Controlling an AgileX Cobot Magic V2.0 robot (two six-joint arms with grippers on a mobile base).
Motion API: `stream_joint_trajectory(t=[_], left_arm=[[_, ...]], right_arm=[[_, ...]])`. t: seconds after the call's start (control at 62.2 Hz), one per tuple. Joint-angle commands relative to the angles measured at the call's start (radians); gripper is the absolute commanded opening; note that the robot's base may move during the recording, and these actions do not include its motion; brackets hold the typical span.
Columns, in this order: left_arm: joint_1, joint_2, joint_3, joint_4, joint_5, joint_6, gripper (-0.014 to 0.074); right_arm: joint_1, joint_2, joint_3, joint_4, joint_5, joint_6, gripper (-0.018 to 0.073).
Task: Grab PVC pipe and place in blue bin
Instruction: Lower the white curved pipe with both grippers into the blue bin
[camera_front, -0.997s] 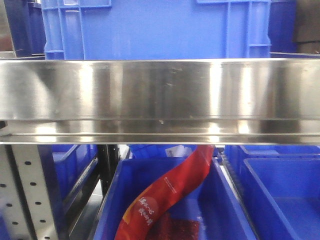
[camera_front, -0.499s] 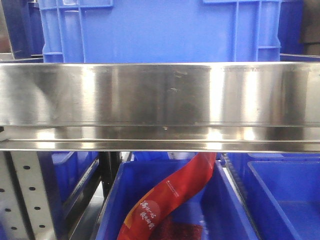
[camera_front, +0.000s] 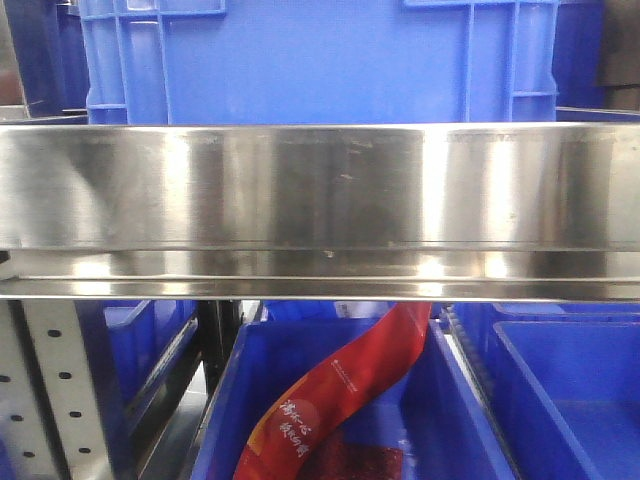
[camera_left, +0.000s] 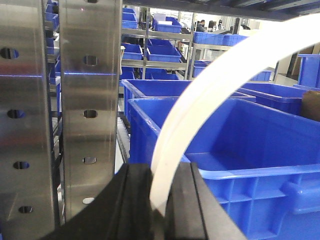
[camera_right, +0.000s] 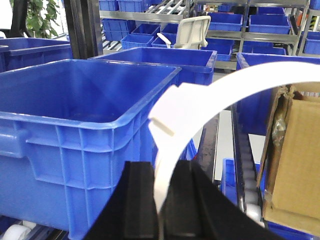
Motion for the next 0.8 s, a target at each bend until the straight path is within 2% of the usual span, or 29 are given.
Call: stream_joint_trajectory(t=[0.0,0.322,0.37,0.531,0.659,0.788], left_arm=[[-0.005,-0.004,-0.002,-0.008,-0.021,-0.001,-0.0111],[-0.005,-0.004,-0.008,-0.008,-0.017,-0.001,-0.0111],[-0.005,-0.004,-0.027,-0.008,0.024,-0.001,-0.0111],[-0.005,0.032,-0.18,-0.008,0.285,-0.001,-0.0111],[-0.005,0.092,-0.319,-0.008,0.476,-0.001,-0.0111],[-0.005,0.171,-0.448,-0.025,0.578,-0.001,-0.0111]], right_arm=[[-0.004,-0.002,-0.001,-0.003,-0.042,-0.001,-0.0162],[-0.004,-0.002,-0.001,-0.003,-0.049,-0.001,-0.0162],[-0.004,-0.002,-0.001,-0.003,-0.058,-0.001,-0.0162],[-0.004,-0.002,-0.001,0.056,-0.065,-0.001,-0.0162],[-0.004,0.003,-0.001,0.062,-0.052,-0.001,-0.0162],[-0.002,0.03,-0.064,0.08,0.011,-0.001,-0.0162]])
